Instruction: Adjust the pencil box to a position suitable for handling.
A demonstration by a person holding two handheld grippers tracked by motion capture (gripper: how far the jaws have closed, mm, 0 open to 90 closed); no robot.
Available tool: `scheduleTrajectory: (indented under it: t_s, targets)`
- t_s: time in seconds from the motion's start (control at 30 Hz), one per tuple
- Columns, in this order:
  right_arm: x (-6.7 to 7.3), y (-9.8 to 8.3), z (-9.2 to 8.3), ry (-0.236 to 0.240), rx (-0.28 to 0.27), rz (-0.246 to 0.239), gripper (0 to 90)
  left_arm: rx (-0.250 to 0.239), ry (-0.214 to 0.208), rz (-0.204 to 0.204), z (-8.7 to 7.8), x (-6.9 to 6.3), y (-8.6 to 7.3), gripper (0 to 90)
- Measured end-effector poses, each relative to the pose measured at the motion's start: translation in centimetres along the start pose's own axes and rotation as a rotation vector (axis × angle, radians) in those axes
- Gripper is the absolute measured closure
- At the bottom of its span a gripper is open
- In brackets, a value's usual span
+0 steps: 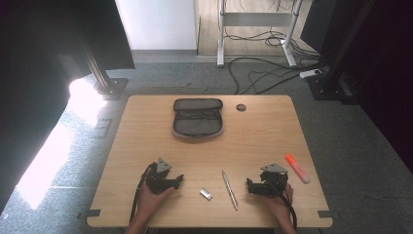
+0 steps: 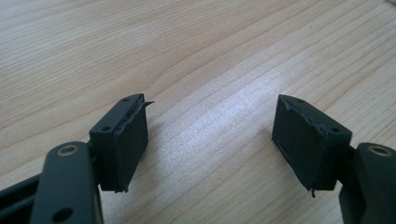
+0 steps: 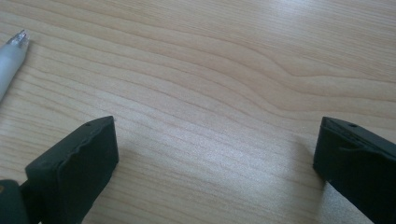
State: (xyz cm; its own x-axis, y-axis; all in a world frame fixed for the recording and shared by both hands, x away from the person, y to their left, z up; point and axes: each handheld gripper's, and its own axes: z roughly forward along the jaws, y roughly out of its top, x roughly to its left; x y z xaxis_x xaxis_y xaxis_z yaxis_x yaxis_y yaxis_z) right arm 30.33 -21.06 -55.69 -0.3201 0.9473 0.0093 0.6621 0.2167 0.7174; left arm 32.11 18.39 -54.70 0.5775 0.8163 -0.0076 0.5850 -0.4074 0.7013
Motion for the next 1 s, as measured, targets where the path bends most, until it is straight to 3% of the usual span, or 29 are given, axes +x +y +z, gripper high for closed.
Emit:
scheduleTrajectory:
  t_s: [0.63, 0.77, 0.87, 1.0]
  targets:
    - [-0.15, -0.10, -0.17, -0.010, -0.006, 0.012, 2.1, 0.001, 0.000, -0.001, -0.03, 0.02, -0.01, 26.3]
    - [-0.15, -0.09, -0.20, -0.008, -0.013, 0.012, 5.6, 0.001, -0.003, 0.002, 0.02, 0.06, 0.03, 26.2]
    - [-0.06, -0.13, -0.47, -0.019, -0.025, 0.020, 13.0, 0.001, -0.003, 0.002, 0.01, 0.07, 0.03, 26.2]
    - [-0.09, -0.19, -0.49, -0.016, -0.029, 0.020, 13.0, 0.001, -0.003, 0.003, 0.02, 0.06, 0.03, 26.2]
